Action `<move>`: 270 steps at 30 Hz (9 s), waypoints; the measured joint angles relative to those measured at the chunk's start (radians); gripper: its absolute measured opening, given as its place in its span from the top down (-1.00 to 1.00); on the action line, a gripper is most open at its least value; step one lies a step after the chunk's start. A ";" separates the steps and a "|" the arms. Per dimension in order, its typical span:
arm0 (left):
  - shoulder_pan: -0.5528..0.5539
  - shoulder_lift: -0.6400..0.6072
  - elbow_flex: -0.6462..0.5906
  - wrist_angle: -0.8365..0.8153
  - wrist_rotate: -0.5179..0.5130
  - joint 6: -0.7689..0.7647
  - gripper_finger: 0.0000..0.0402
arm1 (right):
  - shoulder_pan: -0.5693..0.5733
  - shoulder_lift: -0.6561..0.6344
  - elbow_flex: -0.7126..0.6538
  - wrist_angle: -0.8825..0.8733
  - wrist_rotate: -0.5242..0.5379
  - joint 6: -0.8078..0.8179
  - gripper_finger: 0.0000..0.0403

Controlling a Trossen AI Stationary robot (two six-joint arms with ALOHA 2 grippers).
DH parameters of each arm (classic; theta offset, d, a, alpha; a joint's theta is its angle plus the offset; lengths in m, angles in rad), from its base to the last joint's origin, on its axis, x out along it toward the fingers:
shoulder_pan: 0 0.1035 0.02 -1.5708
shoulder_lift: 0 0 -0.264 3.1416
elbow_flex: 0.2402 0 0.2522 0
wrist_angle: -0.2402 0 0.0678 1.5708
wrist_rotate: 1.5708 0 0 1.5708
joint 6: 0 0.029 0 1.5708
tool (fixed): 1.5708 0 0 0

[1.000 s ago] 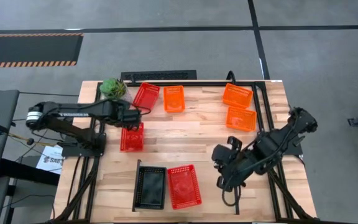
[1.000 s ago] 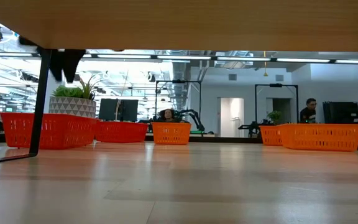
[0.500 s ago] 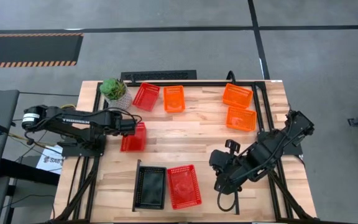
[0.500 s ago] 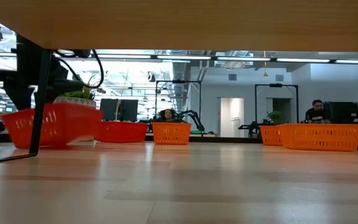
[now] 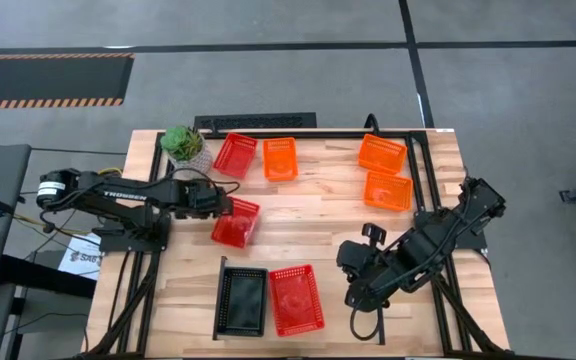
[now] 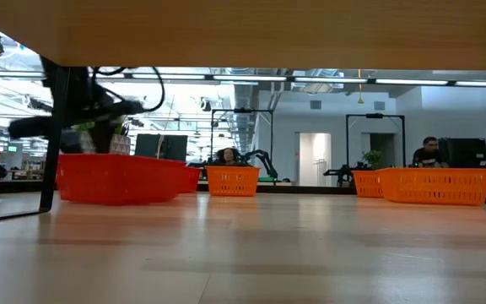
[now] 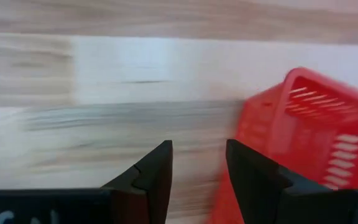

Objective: Stack baskets on shelf by color
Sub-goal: Stack the bottom red bin on the top of the red bin on the shelf, then stack the red bin on the top of the red bins on the shelf

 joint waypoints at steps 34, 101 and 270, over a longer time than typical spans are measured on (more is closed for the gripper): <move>-0.120 -0.353 0.190 -0.113 -0.083 0.039 0.31 | -0.625 0.381 0.000 0.741 -0.226 -0.555 0.44; -0.207 -0.339 0.189 -0.139 -0.148 0.054 0.31 | -0.452 -0.117 -0.002 0.483 -0.487 -0.728 0.99; 0.301 0.041 0.279 -0.153 -0.002 0.808 0.16 | -0.445 0.098 0.363 0.181 -0.406 -0.432 0.36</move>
